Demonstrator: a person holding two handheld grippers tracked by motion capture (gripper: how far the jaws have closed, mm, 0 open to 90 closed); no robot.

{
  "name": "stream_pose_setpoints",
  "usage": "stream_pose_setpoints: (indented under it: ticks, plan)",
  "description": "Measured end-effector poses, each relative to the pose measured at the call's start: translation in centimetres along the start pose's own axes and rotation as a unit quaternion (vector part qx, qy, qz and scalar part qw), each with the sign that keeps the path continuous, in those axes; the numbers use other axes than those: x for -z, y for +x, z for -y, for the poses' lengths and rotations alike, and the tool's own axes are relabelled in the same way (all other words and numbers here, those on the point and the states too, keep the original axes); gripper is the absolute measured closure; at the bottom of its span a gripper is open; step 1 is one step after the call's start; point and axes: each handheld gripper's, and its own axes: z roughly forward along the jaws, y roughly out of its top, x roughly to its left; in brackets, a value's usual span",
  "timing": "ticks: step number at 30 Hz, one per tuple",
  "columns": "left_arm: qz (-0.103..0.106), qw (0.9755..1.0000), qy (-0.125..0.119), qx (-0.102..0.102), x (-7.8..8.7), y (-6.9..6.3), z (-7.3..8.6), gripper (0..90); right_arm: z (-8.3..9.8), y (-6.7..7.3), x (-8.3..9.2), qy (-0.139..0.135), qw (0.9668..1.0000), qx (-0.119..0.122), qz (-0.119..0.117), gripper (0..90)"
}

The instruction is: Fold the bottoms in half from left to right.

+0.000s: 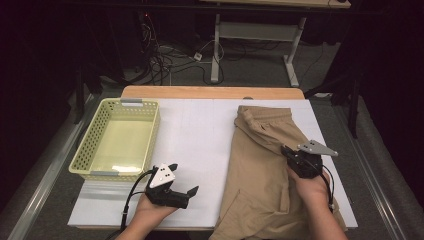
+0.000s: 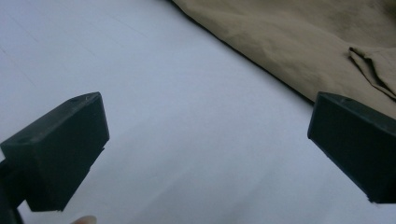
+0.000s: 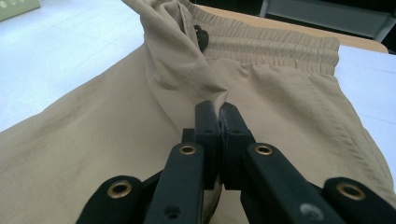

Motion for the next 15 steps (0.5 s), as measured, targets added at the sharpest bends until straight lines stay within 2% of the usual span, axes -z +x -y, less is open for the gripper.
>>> stream_pose_setpoints:
  ticks: [2, 4, 5, 7, 11, 15]
  plan:
    - [0.01, 0.9999, -0.005, -0.005, -0.2, 0.0, 0.2, 0.0, -0.1, 0.0, 0.1, 0.0, 1.0, 0.0, 0.0, 88.7]
    - [0.024, 0.9997, 0.001, -0.002, -0.6, -0.1, 0.5, 0.0, -0.2, 0.0, 0.2, -0.001, 1.0, 0.001, 0.0, 88.8]
    - [0.025, 0.9996, 0.008, -0.007, -0.8, -0.2, 0.6, 0.0, -0.3, 0.0, 0.2, -0.001, 1.0, 0.001, -0.002, 88.9]
    - [0.026, 0.9995, 0.002, -0.02, -0.7, -0.5, 0.7, 0.0, -0.6, 0.0, 0.4, -0.006, 1.0, 0.0, -0.005, 88.9]
    - [0.04, 0.9991, -0.01, -0.013, -0.4, -0.3, 0.9, 0.0, -1.4, -0.2, 0.9, -0.014, 0.9999, 0.001, -0.002, 89.0]
    - [0.052, 0.9983, -0.025, -0.005, 0.0, -0.2, 1.1, 0.0, -2.5, -1.4, 1.2, -0.025, 0.9996, -0.007, 0.004, 88.9]
